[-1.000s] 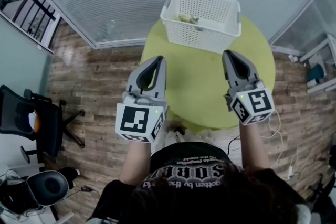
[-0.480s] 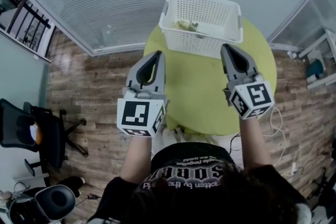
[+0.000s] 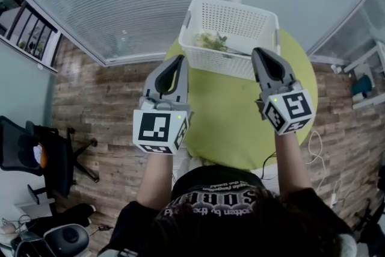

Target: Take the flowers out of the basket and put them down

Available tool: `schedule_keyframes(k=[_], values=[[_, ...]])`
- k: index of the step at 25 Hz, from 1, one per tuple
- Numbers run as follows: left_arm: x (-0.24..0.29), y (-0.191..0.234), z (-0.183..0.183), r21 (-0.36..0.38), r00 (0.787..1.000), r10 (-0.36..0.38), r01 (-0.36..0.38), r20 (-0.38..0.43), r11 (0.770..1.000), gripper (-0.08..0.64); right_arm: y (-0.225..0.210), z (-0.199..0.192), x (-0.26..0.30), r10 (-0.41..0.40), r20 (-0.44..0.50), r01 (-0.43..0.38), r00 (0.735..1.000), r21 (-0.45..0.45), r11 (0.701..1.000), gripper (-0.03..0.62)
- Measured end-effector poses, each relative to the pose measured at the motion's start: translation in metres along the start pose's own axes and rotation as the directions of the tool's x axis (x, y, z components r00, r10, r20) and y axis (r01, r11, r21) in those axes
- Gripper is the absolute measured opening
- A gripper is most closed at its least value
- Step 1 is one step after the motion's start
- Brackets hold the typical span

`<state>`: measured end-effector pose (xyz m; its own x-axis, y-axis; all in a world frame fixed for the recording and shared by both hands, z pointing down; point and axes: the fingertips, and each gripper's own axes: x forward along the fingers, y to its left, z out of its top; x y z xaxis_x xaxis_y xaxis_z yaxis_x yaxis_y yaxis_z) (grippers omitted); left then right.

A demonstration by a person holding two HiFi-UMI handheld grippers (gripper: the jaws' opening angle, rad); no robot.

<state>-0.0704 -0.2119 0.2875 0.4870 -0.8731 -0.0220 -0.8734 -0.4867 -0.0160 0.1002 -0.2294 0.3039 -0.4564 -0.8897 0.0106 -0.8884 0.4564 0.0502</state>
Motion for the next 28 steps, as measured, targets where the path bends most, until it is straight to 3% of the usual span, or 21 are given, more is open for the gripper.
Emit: schedule_keyframes(k=[13,28], values=[[0.047,0.017,-0.013,-0.003,0.999,0.042,-0.042,-0.023,0.999,0.003,-0.028,-0.004,0.055,0.068,-0.018,-0.068,0.998,-0.005,0.998,0.029],[0.081,0.030,-0.020,-0.003,0.998,0.049,-0.049,-0.035,0.999,0.003,-0.050,-0.011,0.111,0.235,-0.074,-0.233,0.969,0.030,0.972,0.052]])
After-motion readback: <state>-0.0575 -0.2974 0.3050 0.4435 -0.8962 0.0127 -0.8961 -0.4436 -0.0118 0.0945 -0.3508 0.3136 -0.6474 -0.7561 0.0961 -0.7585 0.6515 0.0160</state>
